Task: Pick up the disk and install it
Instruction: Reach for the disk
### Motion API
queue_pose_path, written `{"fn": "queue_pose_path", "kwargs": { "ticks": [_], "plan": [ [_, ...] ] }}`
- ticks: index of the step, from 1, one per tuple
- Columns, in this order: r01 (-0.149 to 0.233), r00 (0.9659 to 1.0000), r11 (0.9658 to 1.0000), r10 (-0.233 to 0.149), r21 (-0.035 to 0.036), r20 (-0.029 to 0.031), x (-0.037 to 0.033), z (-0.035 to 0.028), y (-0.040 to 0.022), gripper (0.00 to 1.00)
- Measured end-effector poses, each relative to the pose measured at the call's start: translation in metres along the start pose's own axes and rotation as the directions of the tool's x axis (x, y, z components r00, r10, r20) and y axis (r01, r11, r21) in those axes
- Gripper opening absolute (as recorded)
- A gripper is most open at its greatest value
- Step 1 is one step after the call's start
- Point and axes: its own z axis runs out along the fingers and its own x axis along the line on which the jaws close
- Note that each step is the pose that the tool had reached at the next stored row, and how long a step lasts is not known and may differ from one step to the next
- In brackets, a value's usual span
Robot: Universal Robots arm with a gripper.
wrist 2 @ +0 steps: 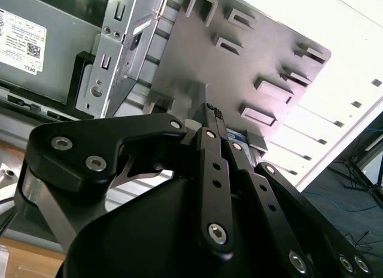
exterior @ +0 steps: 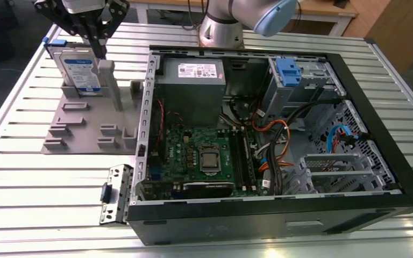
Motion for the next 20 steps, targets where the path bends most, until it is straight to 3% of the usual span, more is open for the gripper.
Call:
{"fn": "queue_pose_path", "kwargs": {
  "ticks": [20],
  "plan": [
    [0.000, 1.0000, 1.0000, 0.000, 0.0000, 0.0000, 0.0315, 0.0043, -0.0005, 0.10]
  ]
}}
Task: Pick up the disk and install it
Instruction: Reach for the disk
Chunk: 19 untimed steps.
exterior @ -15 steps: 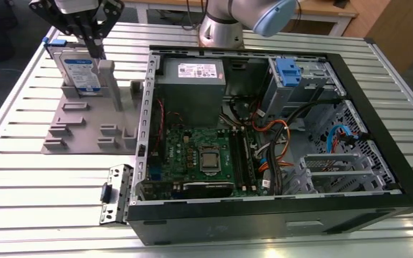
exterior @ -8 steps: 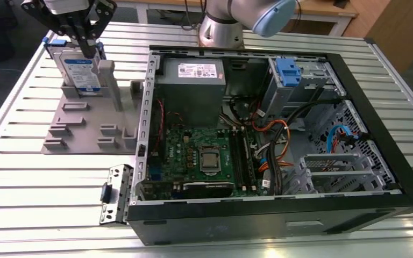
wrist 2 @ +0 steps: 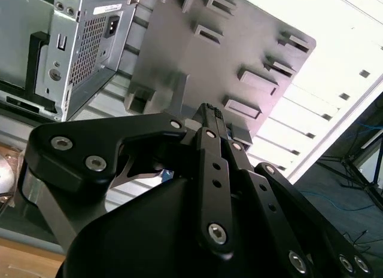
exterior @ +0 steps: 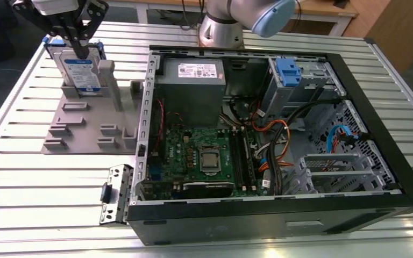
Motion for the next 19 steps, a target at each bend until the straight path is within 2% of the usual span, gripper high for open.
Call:
{"fn": "queue_pose_path", "kwargs": {
  "ticks": [10, 19],
  "plan": [
    [0.000, 1.0000, 1.0000, 0.000, 0.0001, 0.0000, 0.0149, 0.0024, 0.0022, 0.10],
    [0.000, 1.0000, 1.0000, 0.000, 0.0001, -0.0001, 0.0269, 0.0046, 0.0071, 0.10]
  ]
}}
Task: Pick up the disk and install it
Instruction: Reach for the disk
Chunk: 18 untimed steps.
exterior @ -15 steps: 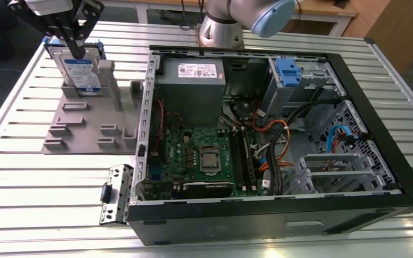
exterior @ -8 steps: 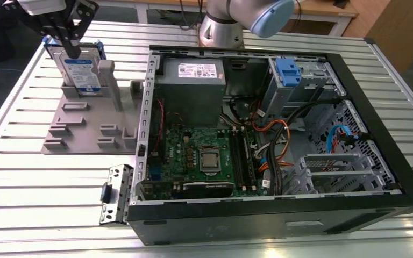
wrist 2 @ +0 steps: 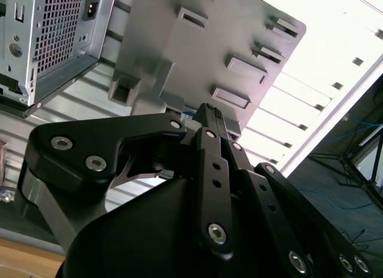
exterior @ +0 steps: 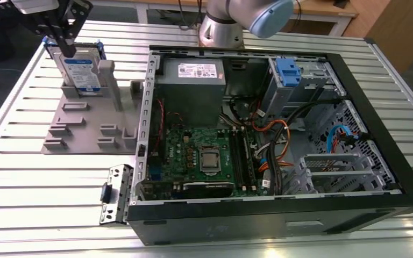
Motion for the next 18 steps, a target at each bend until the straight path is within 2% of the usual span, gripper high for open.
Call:
{"fn": "queue_pose_path", "kwargs": {
  "ticks": [18],
  "plan": [
    [0.000, 1.0000, 1.0000, 0.000, 0.0000, 0.0001, 0.0270, 0.0053, 0.0080, 0.10]
  ]
}}
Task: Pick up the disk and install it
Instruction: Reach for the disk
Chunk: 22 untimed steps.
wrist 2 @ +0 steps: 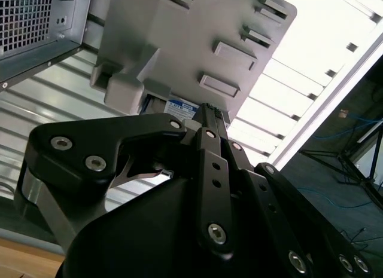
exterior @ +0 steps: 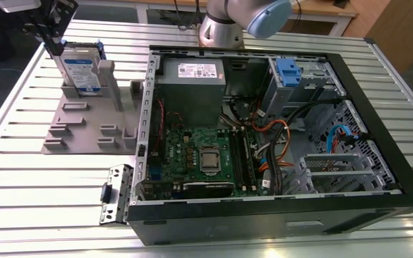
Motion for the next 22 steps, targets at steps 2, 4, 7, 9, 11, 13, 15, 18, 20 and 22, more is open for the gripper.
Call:
{"fn": "queue_pose_path", "kwargs": {
  "ticks": [2, 4, 7, 9, 11, 13, 15, 18, 20, 22],
  "plan": [
    [0.000, 1.0000, 1.0000, 0.000, 0.0000, 0.0000, 0.0045, 0.0011, 0.0010, 0.10],
    [0.000, 1.0000, 1.0000, 0.000, 0.0000, 0.0000, 0.0097, 0.0022, 0.0022, 0.10],
    [0.000, 1.0000, 1.0000, 0.000, 0.0008, 0.0000, 0.0154, 0.0043, 0.0055, 0.10],
    [0.000, 1.0000, 1.0000, 0.000, 0.0065, 0.0004, 0.0162, 0.0064, 0.0099, 0.10],
    [0.001, 1.0000, 1.0000, -0.001, 0.0095, 0.0007, 0.0166, 0.0088, 0.0149, 0.10],
    [0.001, 1.0000, 0.9999, -0.001, 0.0106, 0.0008, 0.0171, 0.0118, 0.0197, 0.10],
    [0.001, 1.0000, 0.9999, -0.001, 0.0121, 0.0009, 0.0176, 0.0155, 0.0242, 0.10],
    [0.003, 1.0000, 0.9999, -0.003, 0.0164, 0.0012, 0.0171, 0.0208, 0.0280, 0.10],
    [0.005, 1.0000, 0.9998, -0.005, 0.0206, 0.0014, 0.0154, 0.0236, 0.0288, 0.10],
    [0.006, 1.0000, 0.9997, -0.006, 0.0234, 0.0016, 0.0130, 0.0258, 0.0299, 0.10]
  ]
}}
